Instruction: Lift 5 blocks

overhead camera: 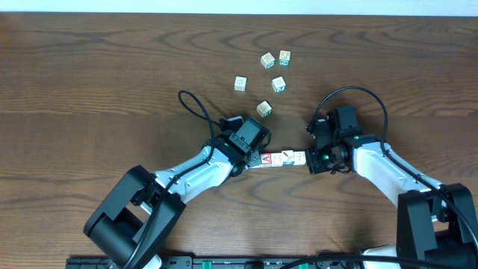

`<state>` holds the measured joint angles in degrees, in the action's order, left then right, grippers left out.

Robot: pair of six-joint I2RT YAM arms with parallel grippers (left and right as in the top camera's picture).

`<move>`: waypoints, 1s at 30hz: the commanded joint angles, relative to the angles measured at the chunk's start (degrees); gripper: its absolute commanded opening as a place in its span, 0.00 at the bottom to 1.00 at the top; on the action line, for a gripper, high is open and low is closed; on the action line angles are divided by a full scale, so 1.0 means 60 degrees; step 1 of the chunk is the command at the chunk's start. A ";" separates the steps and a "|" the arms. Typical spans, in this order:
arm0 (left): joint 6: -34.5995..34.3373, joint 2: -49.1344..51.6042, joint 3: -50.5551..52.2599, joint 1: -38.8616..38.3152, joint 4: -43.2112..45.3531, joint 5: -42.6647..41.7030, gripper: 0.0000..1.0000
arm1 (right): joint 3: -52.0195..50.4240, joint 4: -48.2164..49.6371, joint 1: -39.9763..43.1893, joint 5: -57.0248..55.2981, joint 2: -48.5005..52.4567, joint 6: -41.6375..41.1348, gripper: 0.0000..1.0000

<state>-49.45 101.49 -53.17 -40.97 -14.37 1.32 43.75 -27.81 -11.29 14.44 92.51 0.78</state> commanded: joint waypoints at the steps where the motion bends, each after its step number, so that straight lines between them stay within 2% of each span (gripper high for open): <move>1: 0.0124 0.0124 0.0058 0.0004 -0.0015 -0.0087 0.08 | -0.0055 -0.0007 -0.0353 -0.0146 0.0084 0.0244 0.05; 11: 0.0233 0.0124 0.0058 0.0004 -0.0011 -0.0091 0.08 | 0.0007 0.0095 -0.1661 -0.0681 0.0193 -0.0146 0.03; 17: 0.0576 0.0124 0.0058 -0.0033 0.0069 -0.0237 0.07 | 0.0007 0.0120 -0.1690 -0.0579 0.0193 -0.0193 0.01; 30: 0.0557 0.0124 0.0058 -0.0098 0.0233 -0.0408 0.07 | 0.0011 0.0259 -0.1690 -0.0109 0.0189 -0.0415 0.01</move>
<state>-46.44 101.49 -53.06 -40.29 -14.44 2.31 44.05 -26.98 -19.73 6.37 92.62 -0.86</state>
